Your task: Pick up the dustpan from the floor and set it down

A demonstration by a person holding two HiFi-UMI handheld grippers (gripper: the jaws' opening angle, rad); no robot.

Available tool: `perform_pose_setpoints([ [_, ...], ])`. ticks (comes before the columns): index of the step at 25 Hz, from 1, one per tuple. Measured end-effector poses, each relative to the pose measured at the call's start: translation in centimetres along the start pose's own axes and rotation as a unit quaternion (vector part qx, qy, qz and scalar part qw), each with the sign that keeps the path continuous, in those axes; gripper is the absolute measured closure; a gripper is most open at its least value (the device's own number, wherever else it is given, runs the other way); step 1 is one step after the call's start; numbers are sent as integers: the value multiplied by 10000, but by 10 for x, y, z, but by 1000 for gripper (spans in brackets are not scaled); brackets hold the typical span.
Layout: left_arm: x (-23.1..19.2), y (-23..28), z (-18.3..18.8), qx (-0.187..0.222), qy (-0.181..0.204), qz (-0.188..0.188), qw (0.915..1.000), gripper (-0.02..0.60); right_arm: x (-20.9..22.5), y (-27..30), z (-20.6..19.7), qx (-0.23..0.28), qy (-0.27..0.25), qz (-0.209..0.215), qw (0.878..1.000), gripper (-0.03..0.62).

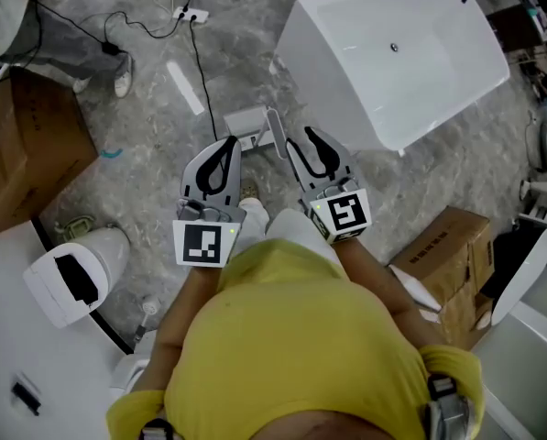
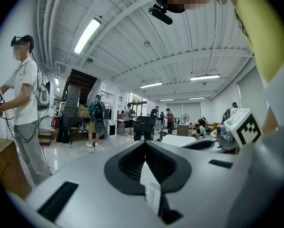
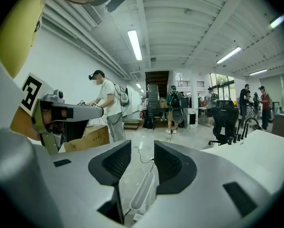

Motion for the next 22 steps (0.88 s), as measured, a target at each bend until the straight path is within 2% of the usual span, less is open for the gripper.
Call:
perform_pose_setpoints([
  [10,-14,31,-30,-364,-312,-134,9988,584,2,32,-43,-935,217,222,9951,393],
  [13,-13,38,-35,-468,-363,-133,9982,584,8,40,-59,-1207,429,236,9915,386],
  [22,-4,51,-64,-966,-195,-202,9949,584,8,62,-107,-2142,746,737,9712,351],
])
Point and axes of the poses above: the fingertips, and each gripper's own axes: y forward along the fingers, x to its right, z out of its top, the point moved 3 cm from there along -y, backward along the fingers, and after that the axes turned 6 degrees about -x, right-handed, at the moved point
